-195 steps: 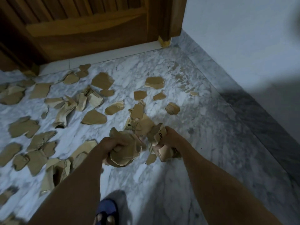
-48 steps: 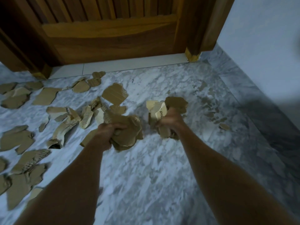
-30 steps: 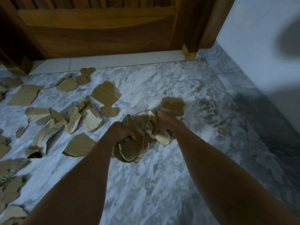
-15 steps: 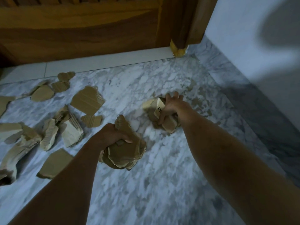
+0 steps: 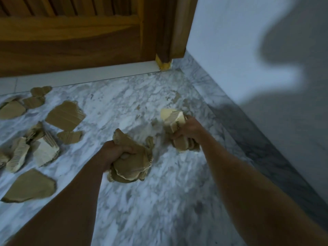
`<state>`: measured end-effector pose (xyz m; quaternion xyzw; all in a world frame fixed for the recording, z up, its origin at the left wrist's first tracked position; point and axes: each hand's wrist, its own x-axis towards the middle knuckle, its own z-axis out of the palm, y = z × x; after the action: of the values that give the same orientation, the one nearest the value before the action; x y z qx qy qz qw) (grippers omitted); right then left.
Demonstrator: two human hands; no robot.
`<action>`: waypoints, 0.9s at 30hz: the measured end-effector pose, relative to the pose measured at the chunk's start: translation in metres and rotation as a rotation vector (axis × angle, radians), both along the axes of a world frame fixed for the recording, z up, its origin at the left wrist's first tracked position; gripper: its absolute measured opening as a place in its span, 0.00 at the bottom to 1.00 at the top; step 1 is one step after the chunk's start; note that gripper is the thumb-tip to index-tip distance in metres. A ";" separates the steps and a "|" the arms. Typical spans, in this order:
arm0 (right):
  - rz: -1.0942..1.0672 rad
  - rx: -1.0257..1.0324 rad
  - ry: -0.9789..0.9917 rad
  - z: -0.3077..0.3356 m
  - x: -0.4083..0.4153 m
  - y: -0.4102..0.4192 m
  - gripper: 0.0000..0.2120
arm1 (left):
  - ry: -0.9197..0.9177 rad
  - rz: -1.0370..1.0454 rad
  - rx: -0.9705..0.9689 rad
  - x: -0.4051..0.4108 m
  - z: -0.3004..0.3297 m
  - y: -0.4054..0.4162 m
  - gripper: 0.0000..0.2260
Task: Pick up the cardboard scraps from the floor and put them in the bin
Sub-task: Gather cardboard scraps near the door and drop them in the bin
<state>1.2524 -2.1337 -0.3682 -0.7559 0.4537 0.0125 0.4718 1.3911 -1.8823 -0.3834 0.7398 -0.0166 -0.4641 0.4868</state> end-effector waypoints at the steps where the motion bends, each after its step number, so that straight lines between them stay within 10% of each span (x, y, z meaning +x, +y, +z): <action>1: -0.009 -0.017 0.045 0.005 -0.016 -0.011 0.38 | 0.007 0.010 -0.014 -0.006 0.002 -0.005 0.16; 17: 0.101 -0.241 0.430 -0.017 -0.068 -0.012 0.39 | 0.057 0.056 -0.073 -0.042 -0.007 -0.005 0.21; 27: 0.252 0.148 -0.072 -0.005 0.010 0.071 0.38 | -0.009 0.235 -0.031 0.004 0.009 0.082 0.24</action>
<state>1.2628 -2.0622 -0.3729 -0.7699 0.3358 0.0777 0.5371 1.3947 -1.8007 -0.3747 0.7310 0.0607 -0.4001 0.5494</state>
